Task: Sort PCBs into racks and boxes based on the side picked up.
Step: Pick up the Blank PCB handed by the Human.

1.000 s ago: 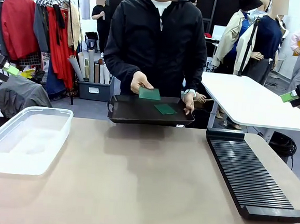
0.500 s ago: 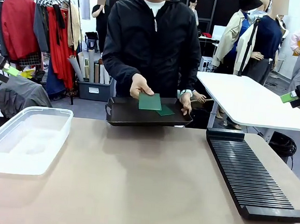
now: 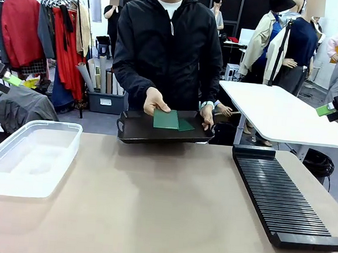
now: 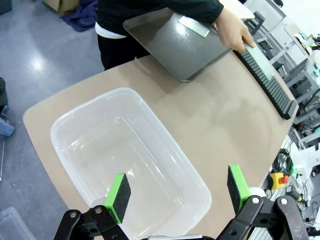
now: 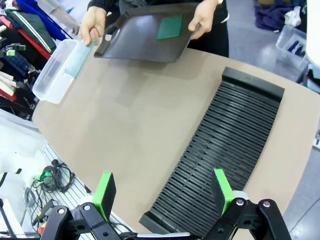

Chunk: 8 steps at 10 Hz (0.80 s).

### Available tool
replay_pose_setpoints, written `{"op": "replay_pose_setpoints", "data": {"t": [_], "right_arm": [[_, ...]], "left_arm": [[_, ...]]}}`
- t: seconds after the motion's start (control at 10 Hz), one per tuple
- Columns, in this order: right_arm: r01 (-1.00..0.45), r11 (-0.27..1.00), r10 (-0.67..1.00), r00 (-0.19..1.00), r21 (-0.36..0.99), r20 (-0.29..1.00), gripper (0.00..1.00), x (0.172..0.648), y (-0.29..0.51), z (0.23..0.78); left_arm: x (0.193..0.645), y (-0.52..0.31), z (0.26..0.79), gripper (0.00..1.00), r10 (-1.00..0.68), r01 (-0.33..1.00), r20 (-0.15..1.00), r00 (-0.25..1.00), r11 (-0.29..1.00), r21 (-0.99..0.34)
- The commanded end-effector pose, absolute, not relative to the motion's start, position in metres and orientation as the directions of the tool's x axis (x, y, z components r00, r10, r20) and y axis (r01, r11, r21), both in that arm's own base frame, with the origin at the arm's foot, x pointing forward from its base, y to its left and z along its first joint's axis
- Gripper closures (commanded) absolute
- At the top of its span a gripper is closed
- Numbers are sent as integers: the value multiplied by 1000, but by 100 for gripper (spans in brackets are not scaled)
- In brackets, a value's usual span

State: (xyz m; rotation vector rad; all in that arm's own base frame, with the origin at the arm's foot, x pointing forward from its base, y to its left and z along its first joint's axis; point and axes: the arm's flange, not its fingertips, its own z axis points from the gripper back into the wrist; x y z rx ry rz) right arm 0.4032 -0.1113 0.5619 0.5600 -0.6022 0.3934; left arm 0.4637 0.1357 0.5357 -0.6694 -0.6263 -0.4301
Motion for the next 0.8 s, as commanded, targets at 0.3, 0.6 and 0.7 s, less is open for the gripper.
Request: {"op": "replay_pose_setpoints", "data": {"t": [0.3,0.6,0.7], "right_arm": [[-500,780,183,757,376,627,0,403,-111,562],[-500,780,183,757,376,627,0,403,-111,562],[-500,780,183,757,376,627,0,403,-111,562]], "left_arm": [[464,136,536,0,-168,553,657,735,710,-437],[454,93,530,0,-118,522,582,804,608,-599],[450,82,525,0,-107,498,545,832,579,-646]]}}
